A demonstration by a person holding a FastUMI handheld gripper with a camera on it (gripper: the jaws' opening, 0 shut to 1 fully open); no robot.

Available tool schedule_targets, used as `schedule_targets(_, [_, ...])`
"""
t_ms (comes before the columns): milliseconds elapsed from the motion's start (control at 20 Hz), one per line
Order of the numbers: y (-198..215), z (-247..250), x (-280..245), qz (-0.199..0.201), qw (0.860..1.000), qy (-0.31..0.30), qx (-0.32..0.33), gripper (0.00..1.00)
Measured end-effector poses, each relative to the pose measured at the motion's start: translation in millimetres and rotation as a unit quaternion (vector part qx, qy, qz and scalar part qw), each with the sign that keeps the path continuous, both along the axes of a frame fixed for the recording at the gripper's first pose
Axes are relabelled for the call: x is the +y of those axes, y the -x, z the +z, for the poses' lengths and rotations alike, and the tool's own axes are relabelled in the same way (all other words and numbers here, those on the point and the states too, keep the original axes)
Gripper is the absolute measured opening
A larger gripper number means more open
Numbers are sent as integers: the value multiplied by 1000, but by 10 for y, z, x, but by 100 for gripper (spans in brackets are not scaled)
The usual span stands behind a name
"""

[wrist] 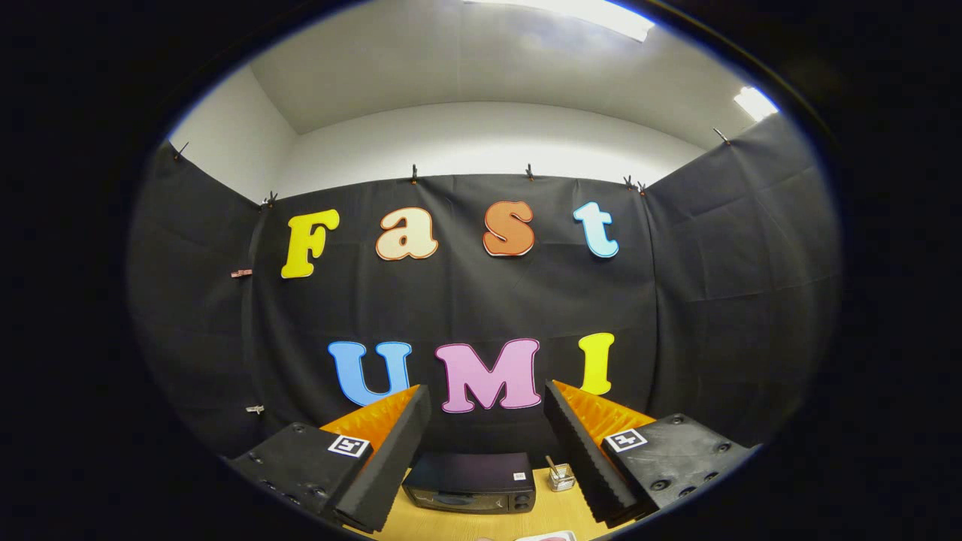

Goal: Open the toaster oven, put the food inside, and close the toaster oven door.

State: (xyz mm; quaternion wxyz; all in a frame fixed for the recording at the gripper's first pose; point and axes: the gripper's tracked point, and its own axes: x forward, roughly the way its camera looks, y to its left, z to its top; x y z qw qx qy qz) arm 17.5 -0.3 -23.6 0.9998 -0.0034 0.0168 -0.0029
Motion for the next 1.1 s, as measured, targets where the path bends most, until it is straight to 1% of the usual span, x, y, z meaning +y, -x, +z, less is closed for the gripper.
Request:
schedule_targets(150, [-179, -259, 71, -1, 1000, -3, 18, 97])
schedule_targets(300, [-384, -520, 241, 18, 999, 0, 32, 98])
schedule_targets(500, [-621, -977, 504, 52, 996, -19, 68, 98])
schedule_targets(600, [-744, -1179, 550, 59, 995, -26, 70, 98])
schedule_targets(750, [-941, -1512, 584, 59, 995, -37, 72, 98])
schedule_targets(850, [-1062, -1809, 594, 54, 994, -46, 87, 98])
schedule_targets(950, [-1165, -2135, 554, 47, 993, -42, 100, 98])
schedule_targets(1100, [-1306, -2587, 591, 51, 990, -59, 118, 97])
